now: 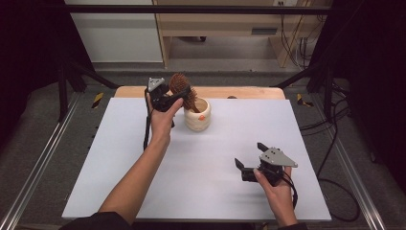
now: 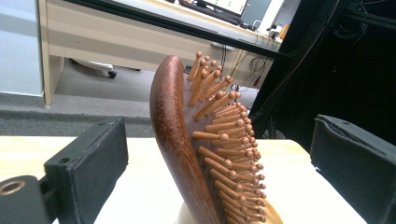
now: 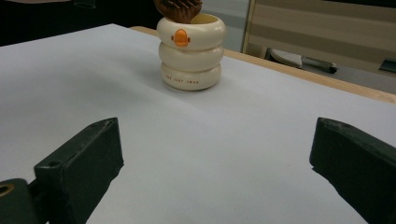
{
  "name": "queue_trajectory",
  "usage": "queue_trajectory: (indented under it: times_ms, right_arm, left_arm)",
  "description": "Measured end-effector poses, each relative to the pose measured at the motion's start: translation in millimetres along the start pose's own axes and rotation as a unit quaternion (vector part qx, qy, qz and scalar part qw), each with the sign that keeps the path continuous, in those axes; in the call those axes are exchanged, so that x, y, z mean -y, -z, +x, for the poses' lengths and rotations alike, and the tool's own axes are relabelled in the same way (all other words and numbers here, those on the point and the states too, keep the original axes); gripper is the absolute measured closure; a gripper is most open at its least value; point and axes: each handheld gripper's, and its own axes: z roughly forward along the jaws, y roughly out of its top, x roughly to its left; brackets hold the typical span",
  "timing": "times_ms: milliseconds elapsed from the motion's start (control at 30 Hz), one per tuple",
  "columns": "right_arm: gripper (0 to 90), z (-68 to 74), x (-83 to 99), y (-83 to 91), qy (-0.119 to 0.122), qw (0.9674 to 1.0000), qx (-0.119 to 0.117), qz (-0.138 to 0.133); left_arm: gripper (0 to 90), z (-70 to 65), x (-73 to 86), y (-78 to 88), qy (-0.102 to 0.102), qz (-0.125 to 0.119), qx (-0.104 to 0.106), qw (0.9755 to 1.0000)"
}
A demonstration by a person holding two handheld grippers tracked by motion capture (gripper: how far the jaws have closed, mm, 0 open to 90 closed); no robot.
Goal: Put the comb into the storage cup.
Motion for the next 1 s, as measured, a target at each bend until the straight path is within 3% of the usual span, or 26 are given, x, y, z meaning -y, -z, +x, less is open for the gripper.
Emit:
queue_trajectory:
  times_ms: [333, 1000]
  right_arm:
    - [2.8, 0.4, -0.4, -0.2, 0.001, 1.0000, 0.000, 0.000]
    - [2.8, 0.1, -0.7, 0.0, 0.000, 1.0000, 0.000, -0.002]
  left_arm:
    - [3.8, -1.1, 1.3, 5.5, -0.007, -0.001, 0.006, 1.0000]
    - [4.0, -5.0, 1.6, 11.3, -0.029, 0.007, -0.009, 0.9995]
